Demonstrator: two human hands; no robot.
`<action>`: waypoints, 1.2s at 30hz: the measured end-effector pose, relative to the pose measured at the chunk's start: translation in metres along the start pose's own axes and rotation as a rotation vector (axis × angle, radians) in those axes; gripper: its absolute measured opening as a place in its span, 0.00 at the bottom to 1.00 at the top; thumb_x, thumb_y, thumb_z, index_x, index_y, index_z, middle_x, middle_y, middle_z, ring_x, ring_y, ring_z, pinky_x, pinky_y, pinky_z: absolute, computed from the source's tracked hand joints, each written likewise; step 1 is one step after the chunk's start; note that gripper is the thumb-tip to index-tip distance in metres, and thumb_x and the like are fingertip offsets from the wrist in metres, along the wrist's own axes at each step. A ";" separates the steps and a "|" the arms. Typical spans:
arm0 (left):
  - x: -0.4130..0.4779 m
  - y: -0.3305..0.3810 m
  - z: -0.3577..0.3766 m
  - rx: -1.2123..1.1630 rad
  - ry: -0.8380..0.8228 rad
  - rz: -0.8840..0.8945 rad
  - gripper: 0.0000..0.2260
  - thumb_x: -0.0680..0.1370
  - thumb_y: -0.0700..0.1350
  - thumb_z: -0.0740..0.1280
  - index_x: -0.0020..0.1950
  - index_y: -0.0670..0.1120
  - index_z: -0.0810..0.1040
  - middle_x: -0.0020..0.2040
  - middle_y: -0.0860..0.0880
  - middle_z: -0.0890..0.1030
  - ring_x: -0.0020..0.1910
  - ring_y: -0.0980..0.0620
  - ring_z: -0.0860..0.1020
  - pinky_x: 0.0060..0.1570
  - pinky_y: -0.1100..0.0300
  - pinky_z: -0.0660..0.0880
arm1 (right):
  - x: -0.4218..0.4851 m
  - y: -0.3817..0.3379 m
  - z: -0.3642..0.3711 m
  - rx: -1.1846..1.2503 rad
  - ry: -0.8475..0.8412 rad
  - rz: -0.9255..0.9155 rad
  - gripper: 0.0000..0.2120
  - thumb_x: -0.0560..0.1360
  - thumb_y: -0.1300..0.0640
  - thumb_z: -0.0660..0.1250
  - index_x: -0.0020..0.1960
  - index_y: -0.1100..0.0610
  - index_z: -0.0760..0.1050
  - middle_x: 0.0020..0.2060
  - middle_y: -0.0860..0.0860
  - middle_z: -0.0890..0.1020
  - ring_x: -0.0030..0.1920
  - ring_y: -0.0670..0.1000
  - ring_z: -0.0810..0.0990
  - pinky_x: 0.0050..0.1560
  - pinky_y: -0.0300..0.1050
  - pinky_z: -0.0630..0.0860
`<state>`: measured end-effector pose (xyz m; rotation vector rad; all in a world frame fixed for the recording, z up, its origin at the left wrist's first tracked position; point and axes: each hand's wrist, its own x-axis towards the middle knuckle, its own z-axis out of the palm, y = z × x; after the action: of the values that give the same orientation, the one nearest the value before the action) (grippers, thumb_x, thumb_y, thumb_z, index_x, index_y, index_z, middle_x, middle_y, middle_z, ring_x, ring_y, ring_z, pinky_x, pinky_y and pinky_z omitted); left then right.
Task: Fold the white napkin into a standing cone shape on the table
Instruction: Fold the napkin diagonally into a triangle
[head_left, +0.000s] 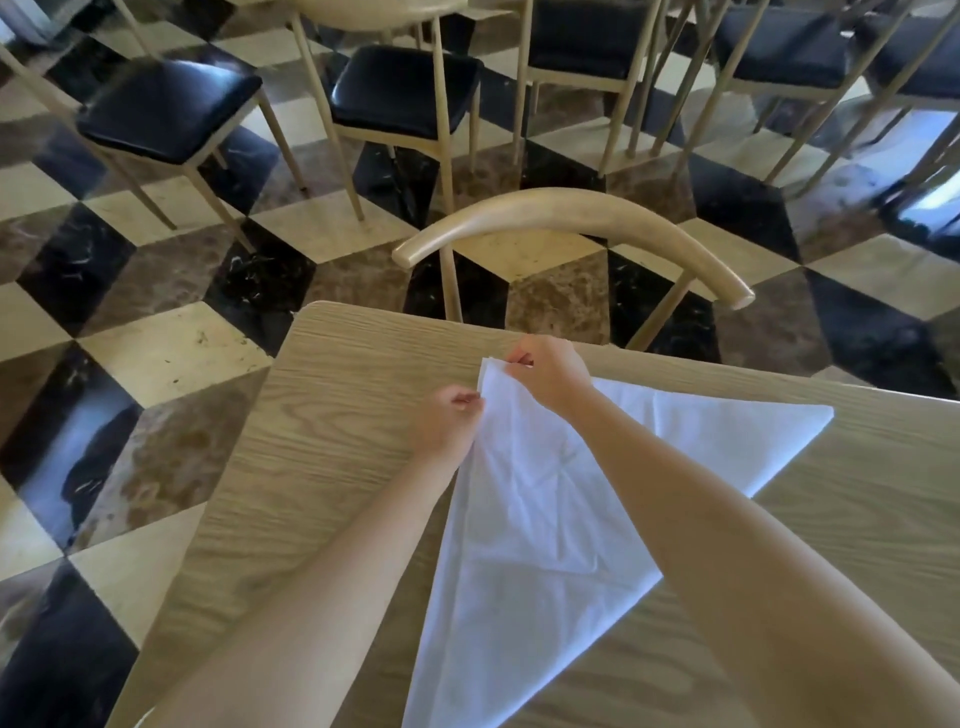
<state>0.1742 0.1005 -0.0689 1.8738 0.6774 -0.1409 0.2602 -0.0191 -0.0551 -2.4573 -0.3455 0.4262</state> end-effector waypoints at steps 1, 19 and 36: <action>0.004 -0.004 0.000 0.021 0.001 -0.001 0.08 0.73 0.43 0.65 0.47 0.42 0.82 0.41 0.45 0.83 0.42 0.44 0.81 0.44 0.51 0.78 | 0.004 0.002 0.005 0.001 0.001 0.007 0.07 0.75 0.58 0.64 0.47 0.58 0.81 0.45 0.53 0.83 0.46 0.54 0.79 0.45 0.50 0.77; 0.007 -0.010 0.010 0.155 0.088 0.051 0.07 0.74 0.43 0.66 0.51 0.45 0.80 0.48 0.51 0.82 0.45 0.55 0.78 0.40 0.63 0.70 | 0.014 0.006 0.034 0.082 0.233 0.054 0.05 0.72 0.61 0.65 0.40 0.59 0.79 0.41 0.53 0.82 0.46 0.54 0.77 0.51 0.53 0.74; -0.030 -0.027 0.005 0.225 0.095 0.166 0.07 0.75 0.42 0.64 0.53 0.45 0.73 0.44 0.50 0.78 0.43 0.48 0.77 0.46 0.50 0.74 | -0.060 0.017 0.037 -0.163 0.215 -0.204 0.16 0.76 0.60 0.59 0.63 0.60 0.73 0.62 0.55 0.76 0.65 0.57 0.71 0.68 0.53 0.64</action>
<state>0.1364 0.0907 -0.0808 2.1548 0.5863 -0.0215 0.1934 -0.0334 -0.0808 -2.5616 -0.5508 0.0483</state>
